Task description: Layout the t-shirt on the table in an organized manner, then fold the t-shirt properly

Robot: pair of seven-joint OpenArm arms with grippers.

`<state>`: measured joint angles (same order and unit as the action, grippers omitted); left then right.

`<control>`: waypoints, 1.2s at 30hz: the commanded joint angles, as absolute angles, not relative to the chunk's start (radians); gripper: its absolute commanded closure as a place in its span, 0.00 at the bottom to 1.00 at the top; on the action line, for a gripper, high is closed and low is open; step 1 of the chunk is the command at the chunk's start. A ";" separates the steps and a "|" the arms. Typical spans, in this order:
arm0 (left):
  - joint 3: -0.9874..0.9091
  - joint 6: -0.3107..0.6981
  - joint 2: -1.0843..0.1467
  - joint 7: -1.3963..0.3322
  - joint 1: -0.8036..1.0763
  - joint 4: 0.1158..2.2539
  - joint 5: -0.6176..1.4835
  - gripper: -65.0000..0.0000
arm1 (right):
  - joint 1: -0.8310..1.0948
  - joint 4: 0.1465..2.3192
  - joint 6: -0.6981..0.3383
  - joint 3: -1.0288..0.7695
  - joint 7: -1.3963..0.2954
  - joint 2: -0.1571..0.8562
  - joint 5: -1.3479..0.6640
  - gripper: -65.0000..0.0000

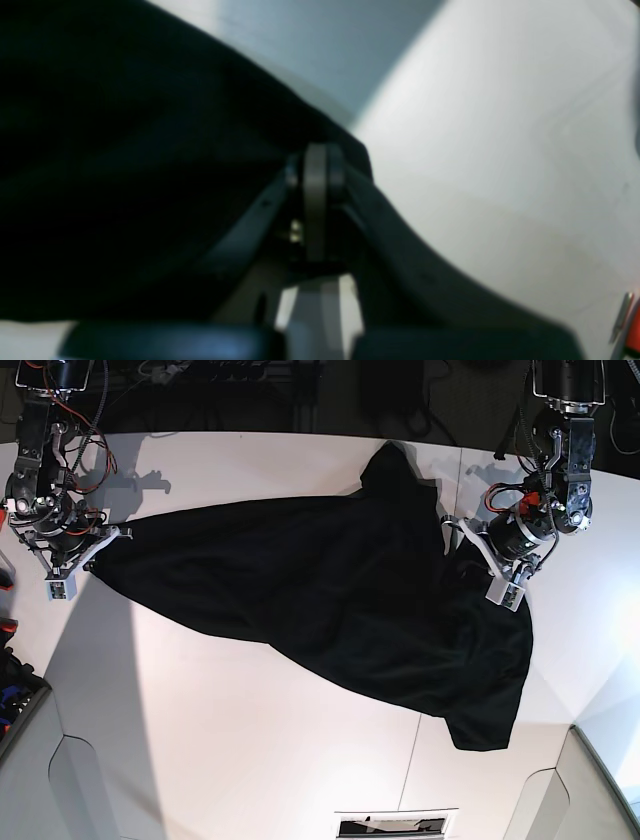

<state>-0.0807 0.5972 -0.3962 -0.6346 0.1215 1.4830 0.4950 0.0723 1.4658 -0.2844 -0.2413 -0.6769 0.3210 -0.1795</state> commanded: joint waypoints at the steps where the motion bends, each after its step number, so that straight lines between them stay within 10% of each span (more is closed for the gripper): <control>1: -0.113 0.619 -0.415 -0.686 0.122 1.512 0.503 1.00 | 0.078 1.462 -0.296 -0.241 -0.733 0.327 -0.176 1.00; 14: -0.656 0.685 -0.480 -0.883 0.418 1.935 0.828 1.00 | 0.078 1.462 -0.295 -0.241 -0.722 0.330 -0.161 1.00; 34: -0.712 0.653 -0.480 -0.914 0.563 2.190 0.822 1.00 | 0.078 1.462 -0.295 -0.241 -0.715 0.330 -0.161 1.00; 36: -0.712 0.655 -0.480 -0.913 0.583 2.173 0.823 0.83 | 0.078 1.462 -0.295 -0.241 -0.715 0.330 -0.161 1.00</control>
